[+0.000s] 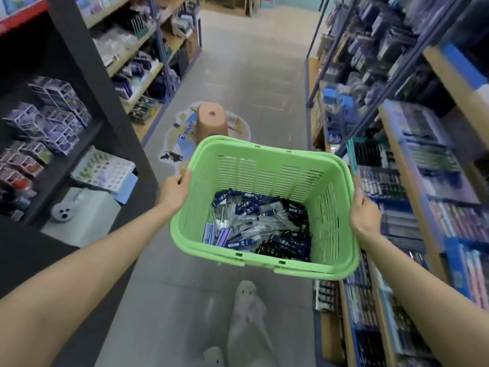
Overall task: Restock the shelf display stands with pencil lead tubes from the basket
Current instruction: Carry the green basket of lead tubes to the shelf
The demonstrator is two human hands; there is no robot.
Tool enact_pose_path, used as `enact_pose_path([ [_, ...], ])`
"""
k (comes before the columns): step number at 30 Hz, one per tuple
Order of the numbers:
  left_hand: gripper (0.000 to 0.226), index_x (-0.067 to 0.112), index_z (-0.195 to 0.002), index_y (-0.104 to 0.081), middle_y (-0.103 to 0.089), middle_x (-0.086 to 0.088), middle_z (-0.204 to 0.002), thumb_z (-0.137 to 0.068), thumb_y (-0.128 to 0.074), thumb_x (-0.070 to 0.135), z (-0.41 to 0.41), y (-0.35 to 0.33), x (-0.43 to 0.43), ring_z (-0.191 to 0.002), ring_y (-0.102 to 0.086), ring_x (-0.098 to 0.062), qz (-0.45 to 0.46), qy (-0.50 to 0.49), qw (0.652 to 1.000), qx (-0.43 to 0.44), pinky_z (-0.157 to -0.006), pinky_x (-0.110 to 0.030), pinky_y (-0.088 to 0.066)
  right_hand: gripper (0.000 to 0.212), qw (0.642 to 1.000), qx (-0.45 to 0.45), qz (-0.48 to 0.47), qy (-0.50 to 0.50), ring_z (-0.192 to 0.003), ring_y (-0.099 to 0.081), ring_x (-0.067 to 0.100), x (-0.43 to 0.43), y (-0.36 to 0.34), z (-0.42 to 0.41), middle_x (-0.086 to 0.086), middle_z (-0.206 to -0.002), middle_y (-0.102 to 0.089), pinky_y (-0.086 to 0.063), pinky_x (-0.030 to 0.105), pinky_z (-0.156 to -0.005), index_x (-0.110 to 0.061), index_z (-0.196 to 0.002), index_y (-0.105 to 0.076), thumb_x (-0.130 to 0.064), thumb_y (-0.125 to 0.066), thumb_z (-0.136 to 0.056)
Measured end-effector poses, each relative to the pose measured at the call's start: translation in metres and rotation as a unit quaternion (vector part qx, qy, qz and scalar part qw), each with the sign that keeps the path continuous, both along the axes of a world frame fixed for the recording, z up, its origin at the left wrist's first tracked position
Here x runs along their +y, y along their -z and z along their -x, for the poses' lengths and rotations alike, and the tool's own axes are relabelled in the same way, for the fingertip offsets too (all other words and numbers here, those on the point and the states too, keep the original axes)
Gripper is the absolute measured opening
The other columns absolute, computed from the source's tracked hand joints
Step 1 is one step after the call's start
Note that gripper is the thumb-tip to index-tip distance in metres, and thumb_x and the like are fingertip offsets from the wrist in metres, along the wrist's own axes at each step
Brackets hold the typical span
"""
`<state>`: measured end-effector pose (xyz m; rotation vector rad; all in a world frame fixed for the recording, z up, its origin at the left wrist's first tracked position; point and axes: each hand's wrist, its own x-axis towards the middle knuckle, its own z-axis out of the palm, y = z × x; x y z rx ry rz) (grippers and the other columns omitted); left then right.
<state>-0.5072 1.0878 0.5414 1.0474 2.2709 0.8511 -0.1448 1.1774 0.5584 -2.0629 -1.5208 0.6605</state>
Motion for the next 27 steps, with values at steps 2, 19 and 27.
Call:
enact_pose_path([
  [2,0.051,0.015,-0.058,-0.023,-0.025,-0.002,-0.052,-0.101,-0.035,0.039,0.011,0.003,0.043,-0.048,-0.024,-0.019,0.001,-0.01,1.0,-0.009,-0.05,-0.034,-0.014,0.056,1.0,0.004,-0.008,-0.012,-0.088,-0.055,0.033,0.05,0.004,0.014,0.02,-0.092,-0.057,-0.04,0.04,-0.073,0.005,-0.104,-0.06,-0.037,-0.022,-0.104],
  [19,0.05,0.015,-0.059,-0.023,-0.023,-0.002,-0.054,-0.101,-0.037,0.039,0.13,0.047,0.27,-0.051,-0.024,-0.02,0.036,-0.156,0.987,-0.026,-0.052,-0.034,-0.014,0.054,0.989,-0.02,0.028,-0.143,-0.07,-0.045,0.026,0.368,0.032,0.17,0.007,-0.066,-0.046,-0.029,0.035,-0.062,-0.006,-0.066,-0.044,-0.041,-0.024,-0.102],
  [27,0.046,0.013,-0.062,-0.03,-0.03,-0.004,-0.058,-0.102,-0.033,0.036,0.208,0.053,0.357,-0.051,-0.029,-0.016,0.06,-0.207,0.975,-0.049,-0.05,-0.032,-0.016,0.053,0.981,-0.033,0.041,-0.185,-0.071,-0.046,0.026,0.486,0.052,0.278,0.013,-0.076,-0.051,-0.03,0.035,-0.062,-0.004,-0.071,-0.045,-0.04,-0.023,-0.103],
])
